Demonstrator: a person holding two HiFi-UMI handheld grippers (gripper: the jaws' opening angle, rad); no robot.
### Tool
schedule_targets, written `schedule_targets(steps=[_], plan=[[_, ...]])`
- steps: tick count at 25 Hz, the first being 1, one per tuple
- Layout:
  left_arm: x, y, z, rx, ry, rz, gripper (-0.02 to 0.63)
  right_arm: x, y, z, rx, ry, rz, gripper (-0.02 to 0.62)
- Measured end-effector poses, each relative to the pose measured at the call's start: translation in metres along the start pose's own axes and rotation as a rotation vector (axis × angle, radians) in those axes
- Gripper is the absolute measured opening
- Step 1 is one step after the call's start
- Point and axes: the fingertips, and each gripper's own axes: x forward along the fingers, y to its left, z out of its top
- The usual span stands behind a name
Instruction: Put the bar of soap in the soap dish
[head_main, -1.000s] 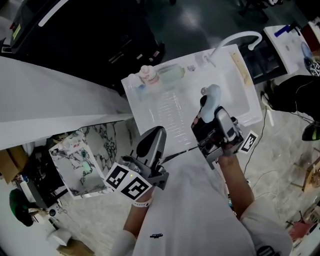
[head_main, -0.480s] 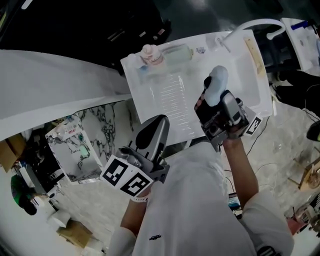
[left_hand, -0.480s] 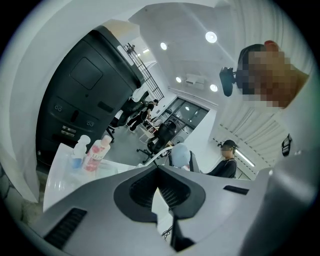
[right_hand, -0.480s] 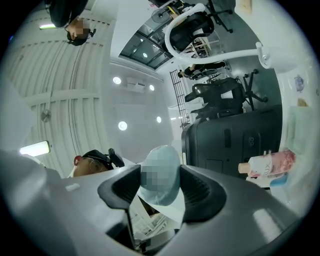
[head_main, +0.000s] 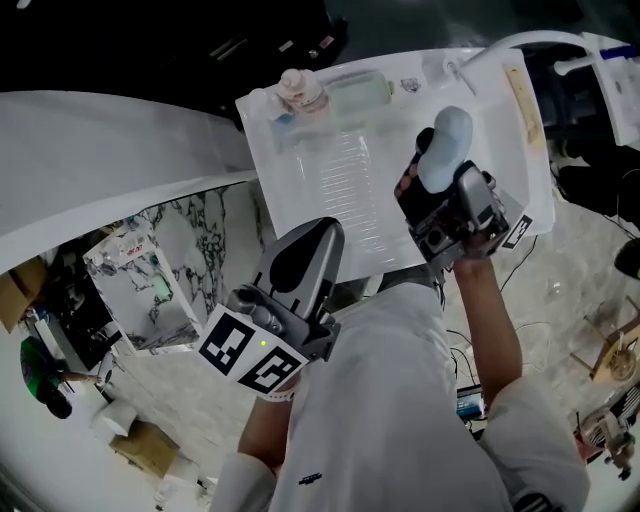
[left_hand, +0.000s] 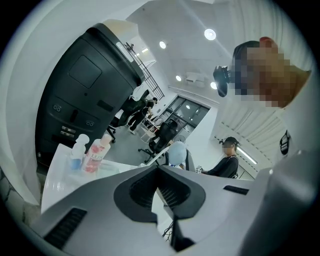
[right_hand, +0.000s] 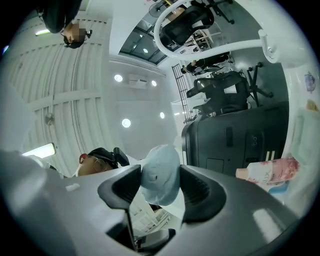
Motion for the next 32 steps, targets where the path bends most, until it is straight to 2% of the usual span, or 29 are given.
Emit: schedule_targets(steps=[5,7,9,12,14,19,26,32], plan=[[0.007,0.004,-0.001,0.008,0.004,0.004,0.005,-0.003,-0.018,0.003,0.019,0.005,-0.017,0.256],[0.012,0.003,-0.001,0.04,0.007,-0.003,0.005,-0.004,-0.024,0.004,0.019,0.016,-0.018,0.256],[0.018,0.0,0.002,0.119,0.013,-0.015,0.005,-0.005,-0.03,0.004,0.018,0.032,-0.018,0.256],[0.031,-0.008,0.005,0.292,0.037,-0.039,0.011,-0.005,-0.039,0.005,0.02,0.044,-0.026,0.256],[0.041,-0.013,0.006,0.384,0.052,-0.05,0.09,-0.005,-0.045,0.004,0.023,0.051,-0.03,0.256],[0.062,-0.012,0.006,0.584,0.087,-0.036,0.144,-0.005,-0.056,0.0,0.033,0.065,-0.041,0.257],[0.081,-0.006,-0.004,0.738,0.122,-0.019,0.193,-0.004,-0.065,-0.005,0.041,0.072,-0.055,0.256],[0.093,-0.002,-0.004,0.847,0.088,0.011,0.196,-0.002,-0.07,-0.009,0.047,0.079,-0.06,0.256]])
